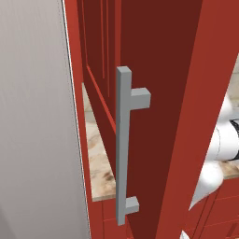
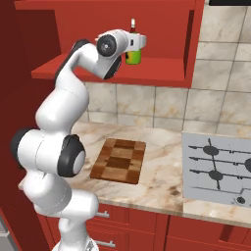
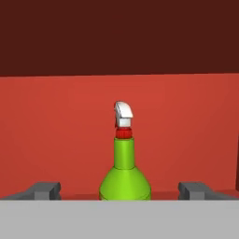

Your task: Grab the spray bottle from the cabinet, then place it next to the cutting board for sanitizing. Then grab the dish brush from the countertop next to the sink and place it next to the cutting board.

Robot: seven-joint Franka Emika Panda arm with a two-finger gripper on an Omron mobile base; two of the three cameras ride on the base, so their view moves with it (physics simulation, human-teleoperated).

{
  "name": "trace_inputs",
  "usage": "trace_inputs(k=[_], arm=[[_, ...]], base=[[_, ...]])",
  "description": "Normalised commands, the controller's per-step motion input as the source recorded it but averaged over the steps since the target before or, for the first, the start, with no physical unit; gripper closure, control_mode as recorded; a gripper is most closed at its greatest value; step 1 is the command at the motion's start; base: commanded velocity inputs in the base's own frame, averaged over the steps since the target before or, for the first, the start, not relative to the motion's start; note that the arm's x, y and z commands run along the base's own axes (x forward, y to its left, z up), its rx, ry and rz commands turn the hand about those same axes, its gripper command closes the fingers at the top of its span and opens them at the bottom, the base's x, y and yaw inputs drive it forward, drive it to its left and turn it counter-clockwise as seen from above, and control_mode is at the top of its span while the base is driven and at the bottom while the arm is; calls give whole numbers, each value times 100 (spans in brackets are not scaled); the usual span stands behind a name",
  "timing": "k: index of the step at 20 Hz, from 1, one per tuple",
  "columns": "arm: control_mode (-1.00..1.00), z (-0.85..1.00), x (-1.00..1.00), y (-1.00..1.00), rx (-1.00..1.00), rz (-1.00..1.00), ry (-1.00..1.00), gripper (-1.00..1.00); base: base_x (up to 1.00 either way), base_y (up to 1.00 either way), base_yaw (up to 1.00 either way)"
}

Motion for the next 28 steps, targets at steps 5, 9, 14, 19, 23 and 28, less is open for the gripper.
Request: trace_inputs(k=[5, 9, 14, 19, 23, 28], arm=[[-100, 0, 25, 0, 0, 0, 0, -100], [-100, 0, 21, -1, 0, 0, 0, -100], [-100, -2, 34, -6, 0, 0, 0, -100], [-100, -5, 34, -2, 0, 0, 0, -100], [-100, -4, 33, -1, 0, 0, 0, -100], [-100, -1, 29, 0, 0, 0, 0, -100]], base=[[0, 0, 0], [0, 0, 0], [0, 0, 0], [0, 0, 0], [0, 0, 0], [0, 0, 0]])
